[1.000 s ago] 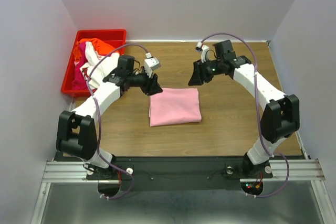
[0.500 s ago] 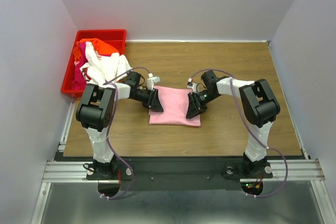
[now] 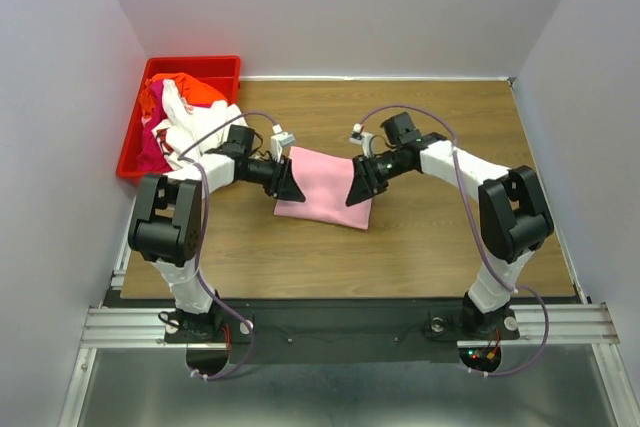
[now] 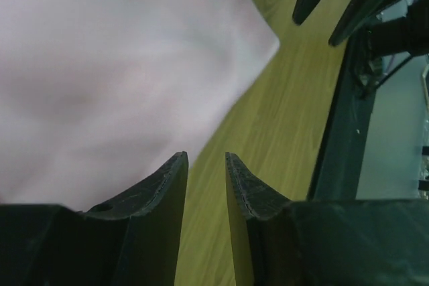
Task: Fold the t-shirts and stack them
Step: Neatly place the folded tshirt to the corner
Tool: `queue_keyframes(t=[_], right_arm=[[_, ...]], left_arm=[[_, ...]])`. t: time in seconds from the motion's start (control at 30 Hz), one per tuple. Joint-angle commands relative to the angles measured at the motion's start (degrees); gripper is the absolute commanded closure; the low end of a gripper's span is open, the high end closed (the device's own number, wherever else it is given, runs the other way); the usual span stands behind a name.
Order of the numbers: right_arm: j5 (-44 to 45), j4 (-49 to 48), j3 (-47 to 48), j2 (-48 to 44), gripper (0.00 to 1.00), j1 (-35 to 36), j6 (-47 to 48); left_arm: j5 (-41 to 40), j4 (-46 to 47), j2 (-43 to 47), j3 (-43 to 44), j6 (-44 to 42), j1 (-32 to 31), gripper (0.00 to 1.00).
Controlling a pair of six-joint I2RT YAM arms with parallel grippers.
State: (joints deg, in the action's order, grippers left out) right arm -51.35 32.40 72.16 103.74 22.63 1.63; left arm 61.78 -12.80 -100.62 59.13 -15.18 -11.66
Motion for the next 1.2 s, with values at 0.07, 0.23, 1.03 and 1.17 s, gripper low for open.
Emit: queue_keyframes(t=[0.07, 0.23, 1.03, 1.17], right_arm=[[-7.1, -4.2, -0.4, 4.6, 0.59, 6.9, -3.2], [-4.8, -5.9, -0.1, 12.4, 0.62, 6.9, -3.0], [-2.0, 3.9, 6.7, 3.9, 0.61, -0.6, 4.7], [2.5, 2.7, 12.7, 7.3, 0.61, -0.7, 3.7]], left_arm=[[4.8, 1.5, -2.1, -4.2, 1.7, -1.1, 0.62], [1.2, 1.4, -8.9, -3.6, 1.4, 0.1, 0.62], [4.9, -0.1, -4.7, 12.8, 5.2, 3.1, 0.62], [2.8, 7.2, -10.1, 19.5, 13.5, 5.1, 0.63]])
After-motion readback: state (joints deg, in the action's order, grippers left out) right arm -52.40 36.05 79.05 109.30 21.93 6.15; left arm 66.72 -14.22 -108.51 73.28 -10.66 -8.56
